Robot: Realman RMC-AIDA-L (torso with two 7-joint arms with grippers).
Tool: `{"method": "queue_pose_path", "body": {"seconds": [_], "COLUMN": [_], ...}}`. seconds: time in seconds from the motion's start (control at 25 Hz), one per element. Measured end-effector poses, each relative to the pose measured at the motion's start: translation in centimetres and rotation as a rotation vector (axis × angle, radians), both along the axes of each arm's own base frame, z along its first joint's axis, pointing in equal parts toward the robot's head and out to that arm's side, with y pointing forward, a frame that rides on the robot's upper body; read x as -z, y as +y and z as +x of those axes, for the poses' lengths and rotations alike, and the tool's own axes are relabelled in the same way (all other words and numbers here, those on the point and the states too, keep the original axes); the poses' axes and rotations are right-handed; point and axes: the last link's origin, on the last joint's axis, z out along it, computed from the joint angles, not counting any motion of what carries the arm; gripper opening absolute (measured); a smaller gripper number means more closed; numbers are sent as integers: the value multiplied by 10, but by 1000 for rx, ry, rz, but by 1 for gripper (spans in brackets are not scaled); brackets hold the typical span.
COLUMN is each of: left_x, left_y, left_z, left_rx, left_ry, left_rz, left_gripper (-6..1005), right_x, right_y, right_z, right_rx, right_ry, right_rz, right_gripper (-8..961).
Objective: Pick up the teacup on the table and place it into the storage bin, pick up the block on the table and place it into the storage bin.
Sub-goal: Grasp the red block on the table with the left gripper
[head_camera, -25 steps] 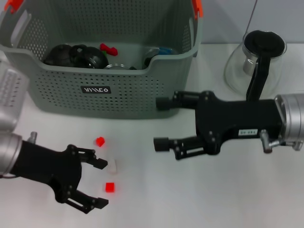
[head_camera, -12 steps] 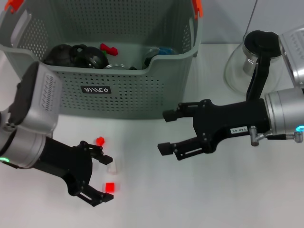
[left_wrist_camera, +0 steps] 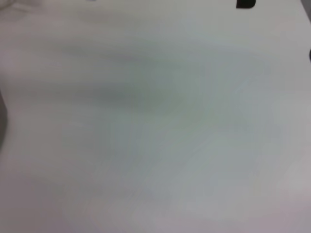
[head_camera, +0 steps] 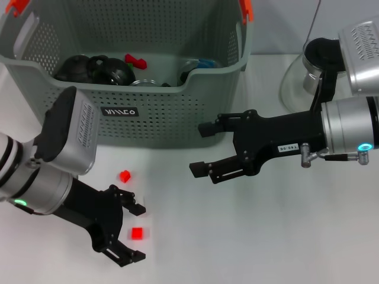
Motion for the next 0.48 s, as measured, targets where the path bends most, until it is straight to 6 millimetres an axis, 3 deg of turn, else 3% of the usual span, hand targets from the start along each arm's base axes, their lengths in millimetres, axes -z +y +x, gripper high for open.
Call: {"method": "queue_pose_path", "body": {"seconds": [0.32, 0.48], "left_x": [5, 5], "left_y": [4, 3], "left_z": [-5, -4], "left_rx": [-1, 19], "left_ry": [34, 56], "left_rz": [33, 24], "left_gripper": [865, 745], "right_x": [1, 1], "right_y": [3, 3], "right_z": [0, -1], "right_rx": [0, 1], "right_ry": [-3, 0], "right_rz": [12, 14], "right_gripper": [932, 932]}}
